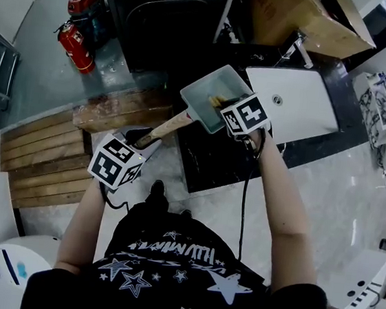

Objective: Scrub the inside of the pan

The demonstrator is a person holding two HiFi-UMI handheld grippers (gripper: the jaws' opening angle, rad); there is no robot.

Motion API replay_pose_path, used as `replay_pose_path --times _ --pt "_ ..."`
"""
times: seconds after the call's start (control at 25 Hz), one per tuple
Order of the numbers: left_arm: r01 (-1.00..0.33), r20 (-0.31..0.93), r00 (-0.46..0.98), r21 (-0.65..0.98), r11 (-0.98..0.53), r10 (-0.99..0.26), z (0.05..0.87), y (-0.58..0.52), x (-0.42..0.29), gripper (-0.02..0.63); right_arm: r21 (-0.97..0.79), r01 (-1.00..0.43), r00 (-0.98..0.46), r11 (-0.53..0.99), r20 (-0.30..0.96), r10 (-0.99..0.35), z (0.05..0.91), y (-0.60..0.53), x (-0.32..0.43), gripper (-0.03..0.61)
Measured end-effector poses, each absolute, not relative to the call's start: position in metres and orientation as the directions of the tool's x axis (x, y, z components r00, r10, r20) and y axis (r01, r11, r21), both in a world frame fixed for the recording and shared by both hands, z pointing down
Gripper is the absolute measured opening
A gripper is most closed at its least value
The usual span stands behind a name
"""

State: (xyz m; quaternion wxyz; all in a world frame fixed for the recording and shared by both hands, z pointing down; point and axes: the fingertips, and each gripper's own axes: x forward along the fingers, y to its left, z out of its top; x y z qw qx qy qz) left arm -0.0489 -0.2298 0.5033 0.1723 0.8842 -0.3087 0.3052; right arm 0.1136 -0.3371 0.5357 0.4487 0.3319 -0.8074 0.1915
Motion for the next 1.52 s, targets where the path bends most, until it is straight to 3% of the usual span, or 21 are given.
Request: replay_pose_path --times 0.4,0.84,1.12,1.2,1.36,1.52 --pt "-0.658 0.648 0.617 0.112 -0.745 -0.447 0.504 -0.229 -0.048 0.135 -0.156 -0.694 -0.480 0.703 0.828 -0.291 0.531 -0.307 0.075 0.063" --pt "-0.662 0.643 0.614 0.106 -0.742 -0.457 0.505 -0.228 -0.047 0.135 -0.170 -0.713 -0.487 0.681 0.818 -0.306 0.529 -0.310 0.072 0.068" --pt "-0.687 0.624 0.609 0.105 -0.719 -0.490 0.501 -0.228 -0.046 0.144 -0.130 -0.718 -0.507 0.684 0.771 -0.386 0.502 -0.313 0.079 0.069" --pt "-0.693 0.617 0.605 0.097 -0.714 -0.504 0.498 -0.228 -0.044 0.163 -0.123 -0.718 -0.513 0.685 0.759 -0.402 0.494 -0.312 0.082 0.069" --pt "-0.710 0.607 0.588 0.071 -0.700 -0.535 0.492 -0.226 -0.043 0.267 -0.128 -0.728 -0.533 0.674 0.724 -0.438 0.480 -0.304 0.090 0.069" --pt "-0.747 0.591 0.548 0.028 -0.664 -0.591 0.486 -0.225 -0.051 0.284 -0.130 -0.735 -0.554 0.665 0.680 -0.480 0.468 -0.290 0.094 0.069"
